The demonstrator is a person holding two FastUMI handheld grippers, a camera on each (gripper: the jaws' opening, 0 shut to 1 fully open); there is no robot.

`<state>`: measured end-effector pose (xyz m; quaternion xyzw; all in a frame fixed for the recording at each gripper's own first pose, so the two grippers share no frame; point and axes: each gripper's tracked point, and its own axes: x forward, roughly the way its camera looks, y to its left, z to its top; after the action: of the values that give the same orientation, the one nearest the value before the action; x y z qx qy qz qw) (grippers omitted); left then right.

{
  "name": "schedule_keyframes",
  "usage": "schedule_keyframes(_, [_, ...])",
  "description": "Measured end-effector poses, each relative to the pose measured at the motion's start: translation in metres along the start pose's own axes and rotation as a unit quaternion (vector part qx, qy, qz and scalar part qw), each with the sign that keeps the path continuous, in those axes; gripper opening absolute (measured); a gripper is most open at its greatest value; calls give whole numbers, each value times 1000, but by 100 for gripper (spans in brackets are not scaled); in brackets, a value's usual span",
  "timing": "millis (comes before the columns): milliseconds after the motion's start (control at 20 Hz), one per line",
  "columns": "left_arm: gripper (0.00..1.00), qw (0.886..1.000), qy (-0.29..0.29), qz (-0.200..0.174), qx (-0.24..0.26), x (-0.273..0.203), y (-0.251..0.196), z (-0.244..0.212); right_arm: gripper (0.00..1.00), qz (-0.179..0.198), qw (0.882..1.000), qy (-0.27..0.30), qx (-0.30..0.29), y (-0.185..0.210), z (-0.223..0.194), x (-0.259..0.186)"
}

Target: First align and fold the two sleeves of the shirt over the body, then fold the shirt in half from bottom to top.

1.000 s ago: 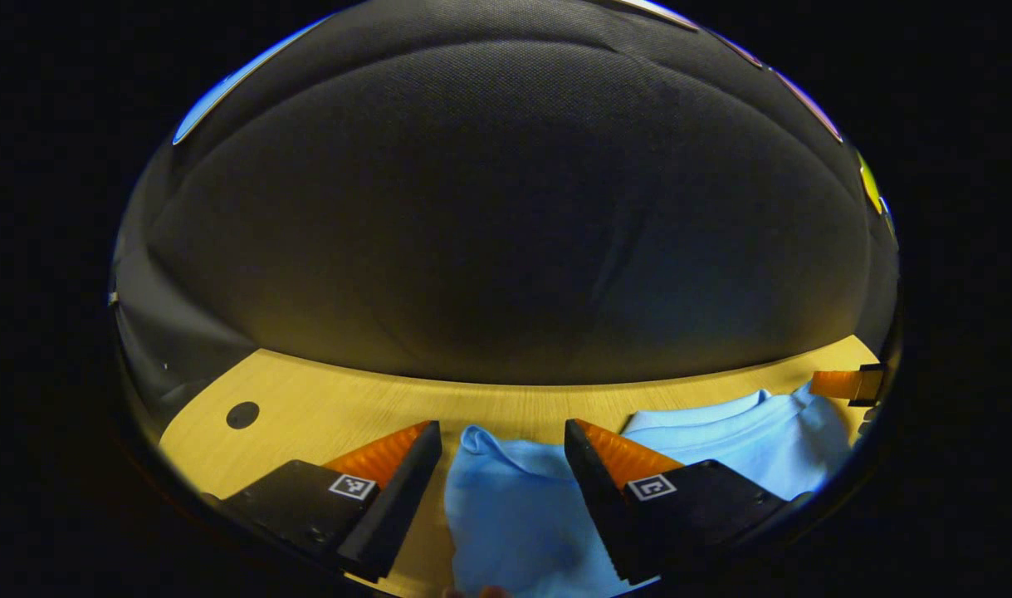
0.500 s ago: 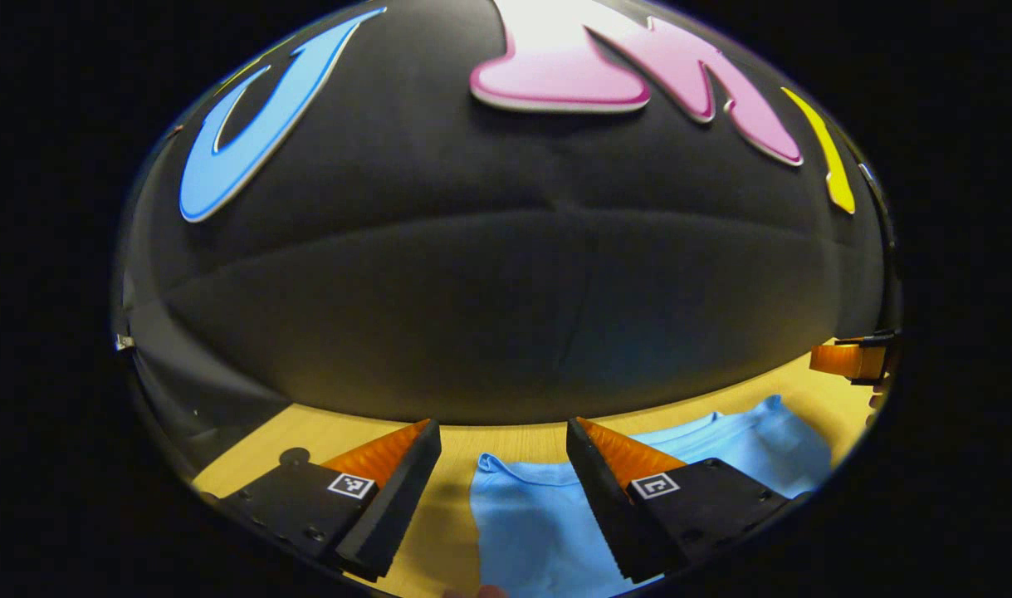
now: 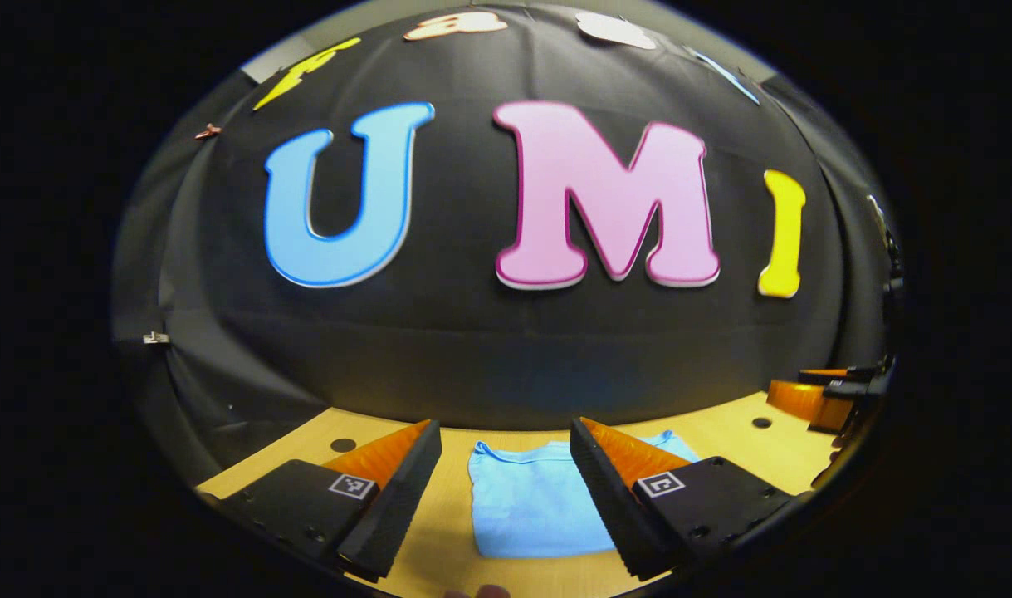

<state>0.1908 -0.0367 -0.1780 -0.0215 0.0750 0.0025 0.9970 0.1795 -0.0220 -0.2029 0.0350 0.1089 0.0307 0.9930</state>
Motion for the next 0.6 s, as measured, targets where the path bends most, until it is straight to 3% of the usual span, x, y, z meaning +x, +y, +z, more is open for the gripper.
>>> schedule_keyframes(150, [99, 999, -8, 5, -30, -65, 2, 30, 88, 20, 999, -22, -17, 17, 36, -64])
schedule_keyframes(400, [98, 999, -24, 9, -38, -145, 11, 57, 88, 30, 997, -68, -27, 44, 92, -151])
schedule_keyframes(600, [97, 999, -29, -7, -36, -191, 3, 70, 88, 44, 995, -88, -15, 62, 114, -204])
